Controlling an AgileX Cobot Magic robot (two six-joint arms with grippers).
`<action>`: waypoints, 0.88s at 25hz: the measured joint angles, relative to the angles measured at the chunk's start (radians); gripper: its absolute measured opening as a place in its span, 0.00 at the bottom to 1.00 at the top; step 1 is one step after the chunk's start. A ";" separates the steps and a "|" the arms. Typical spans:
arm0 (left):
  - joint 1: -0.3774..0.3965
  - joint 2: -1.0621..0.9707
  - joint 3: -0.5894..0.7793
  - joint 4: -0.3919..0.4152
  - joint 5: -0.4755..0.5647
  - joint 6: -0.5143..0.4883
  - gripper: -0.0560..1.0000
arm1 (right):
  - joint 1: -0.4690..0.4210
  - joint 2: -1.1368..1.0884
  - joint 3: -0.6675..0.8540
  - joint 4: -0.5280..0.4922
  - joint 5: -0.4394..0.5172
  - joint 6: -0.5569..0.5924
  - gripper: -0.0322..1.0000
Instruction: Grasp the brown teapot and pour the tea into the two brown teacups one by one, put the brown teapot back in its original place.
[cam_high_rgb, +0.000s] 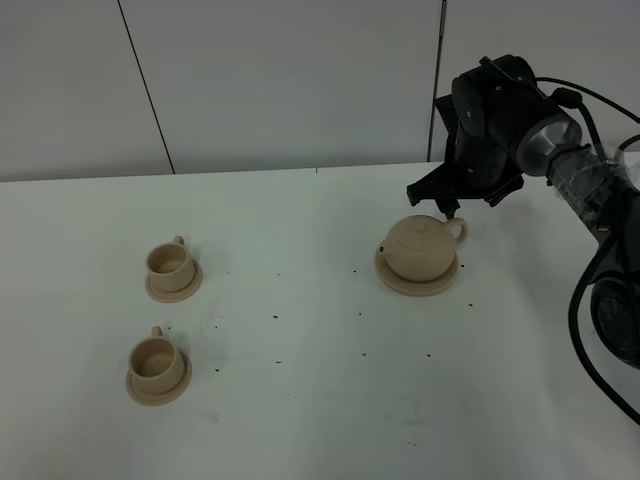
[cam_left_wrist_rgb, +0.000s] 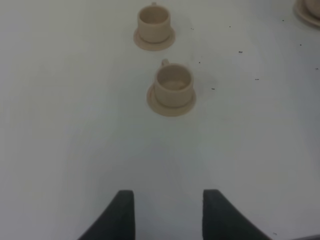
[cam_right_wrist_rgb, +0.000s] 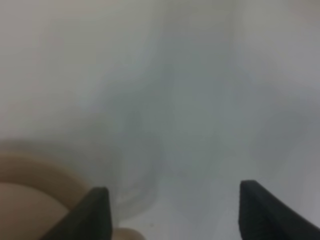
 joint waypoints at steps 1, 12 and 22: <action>0.000 0.000 0.000 0.000 0.000 0.000 0.42 | 0.000 0.000 0.000 0.000 0.000 0.000 0.54; 0.000 0.000 0.000 0.000 0.000 0.000 0.42 | -0.001 -0.024 0.000 0.000 0.002 -0.002 0.54; 0.000 0.000 0.000 0.000 0.000 0.000 0.42 | -0.001 -0.234 0.203 0.072 0.005 -0.042 0.54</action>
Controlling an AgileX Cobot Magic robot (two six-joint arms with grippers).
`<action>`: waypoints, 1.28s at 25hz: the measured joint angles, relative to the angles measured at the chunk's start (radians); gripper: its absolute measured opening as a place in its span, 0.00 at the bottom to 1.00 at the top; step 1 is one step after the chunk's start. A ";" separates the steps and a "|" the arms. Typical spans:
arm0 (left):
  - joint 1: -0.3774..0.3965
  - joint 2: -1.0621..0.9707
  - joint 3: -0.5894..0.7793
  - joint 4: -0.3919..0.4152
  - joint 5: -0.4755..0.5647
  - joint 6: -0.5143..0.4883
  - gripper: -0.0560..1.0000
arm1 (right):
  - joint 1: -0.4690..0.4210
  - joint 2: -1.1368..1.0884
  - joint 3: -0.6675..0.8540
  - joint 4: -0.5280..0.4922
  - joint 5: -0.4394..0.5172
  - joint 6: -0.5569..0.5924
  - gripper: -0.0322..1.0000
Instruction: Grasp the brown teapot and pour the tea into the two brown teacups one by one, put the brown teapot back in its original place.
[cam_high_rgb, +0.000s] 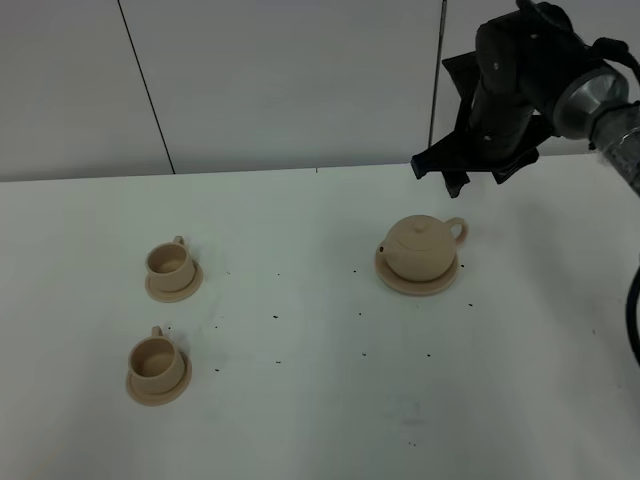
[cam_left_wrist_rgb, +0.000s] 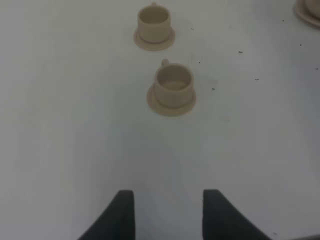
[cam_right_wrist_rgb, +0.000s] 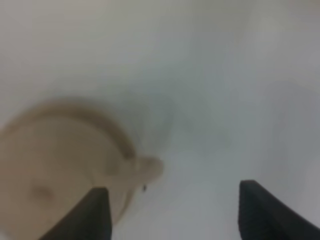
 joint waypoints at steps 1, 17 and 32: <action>0.000 0.000 0.000 0.000 0.000 0.000 0.42 | 0.000 -0.010 0.016 0.003 0.002 -0.008 0.54; 0.000 0.000 0.000 0.000 0.000 0.000 0.42 | 0.000 0.084 0.034 -0.063 -0.155 0.018 0.54; 0.000 0.000 0.000 0.000 0.000 0.000 0.42 | 0.000 0.119 0.034 -0.150 -0.133 0.043 0.54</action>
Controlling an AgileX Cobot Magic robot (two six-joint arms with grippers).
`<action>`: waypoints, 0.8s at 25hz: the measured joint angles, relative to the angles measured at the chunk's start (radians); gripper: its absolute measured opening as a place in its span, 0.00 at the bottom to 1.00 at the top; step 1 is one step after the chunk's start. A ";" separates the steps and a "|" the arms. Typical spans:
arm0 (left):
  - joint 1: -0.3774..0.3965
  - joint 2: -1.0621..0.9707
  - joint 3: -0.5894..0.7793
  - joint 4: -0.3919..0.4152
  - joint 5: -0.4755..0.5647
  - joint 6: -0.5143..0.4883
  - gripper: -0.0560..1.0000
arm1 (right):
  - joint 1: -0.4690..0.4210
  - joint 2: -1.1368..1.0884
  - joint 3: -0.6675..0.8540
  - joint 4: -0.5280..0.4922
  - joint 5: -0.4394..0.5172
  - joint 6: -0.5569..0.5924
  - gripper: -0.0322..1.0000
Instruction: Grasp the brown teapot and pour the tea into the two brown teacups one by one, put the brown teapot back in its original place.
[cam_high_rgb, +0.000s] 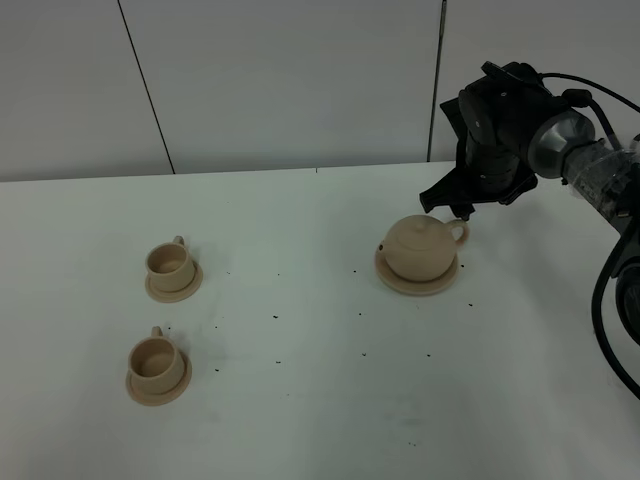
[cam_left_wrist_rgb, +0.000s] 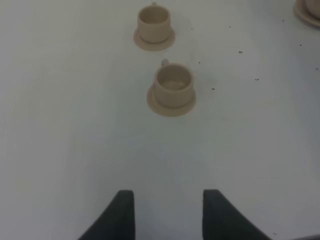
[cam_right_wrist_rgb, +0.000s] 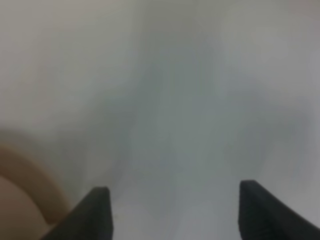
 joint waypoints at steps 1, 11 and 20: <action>0.000 0.000 0.000 0.000 0.000 0.000 0.42 | 0.000 0.000 0.000 0.000 0.012 0.000 0.54; 0.000 0.000 0.000 0.000 0.000 0.000 0.42 | -0.001 0.002 -0.024 0.022 0.128 0.000 0.54; 0.000 0.000 0.000 0.000 0.000 0.000 0.42 | -0.004 0.001 -0.057 0.068 0.134 -0.023 0.54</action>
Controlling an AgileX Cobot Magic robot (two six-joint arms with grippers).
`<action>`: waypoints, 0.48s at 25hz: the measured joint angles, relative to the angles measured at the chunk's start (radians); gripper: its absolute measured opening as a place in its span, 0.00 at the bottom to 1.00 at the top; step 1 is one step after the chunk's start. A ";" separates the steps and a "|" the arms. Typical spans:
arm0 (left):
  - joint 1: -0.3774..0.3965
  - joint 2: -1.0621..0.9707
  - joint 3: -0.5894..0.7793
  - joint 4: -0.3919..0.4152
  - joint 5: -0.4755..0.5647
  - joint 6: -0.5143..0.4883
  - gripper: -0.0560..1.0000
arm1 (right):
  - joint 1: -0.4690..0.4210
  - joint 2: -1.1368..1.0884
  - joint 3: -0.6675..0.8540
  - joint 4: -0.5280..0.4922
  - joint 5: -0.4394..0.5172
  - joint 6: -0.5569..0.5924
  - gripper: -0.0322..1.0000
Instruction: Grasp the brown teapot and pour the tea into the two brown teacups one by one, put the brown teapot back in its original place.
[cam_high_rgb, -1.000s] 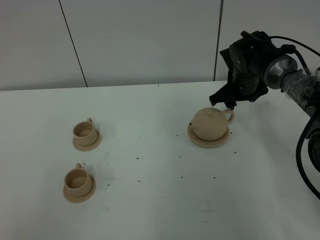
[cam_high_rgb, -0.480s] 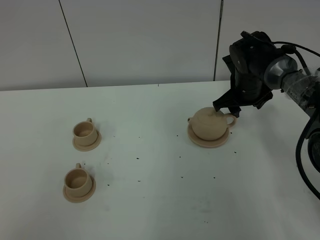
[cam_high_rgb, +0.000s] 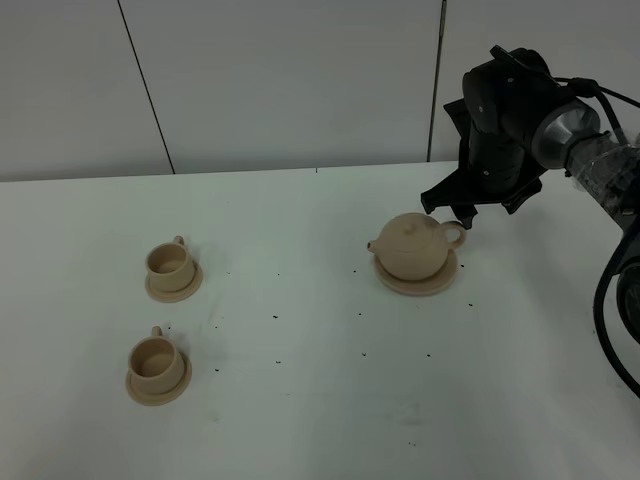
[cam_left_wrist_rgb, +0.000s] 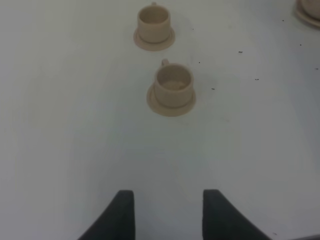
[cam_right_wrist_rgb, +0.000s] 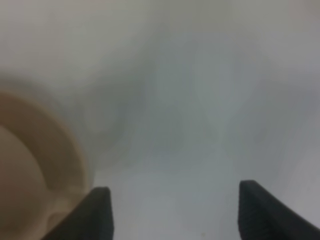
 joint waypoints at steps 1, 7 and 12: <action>0.000 0.000 0.000 0.000 0.000 0.000 0.42 | 0.000 0.000 0.000 -0.003 0.000 0.000 0.54; 0.000 0.000 0.000 0.000 0.000 0.000 0.42 | 0.002 0.000 0.000 -0.045 -0.001 0.019 0.54; 0.000 0.000 0.000 0.000 0.000 0.000 0.42 | 0.002 0.001 0.000 -0.030 -0.010 0.026 0.54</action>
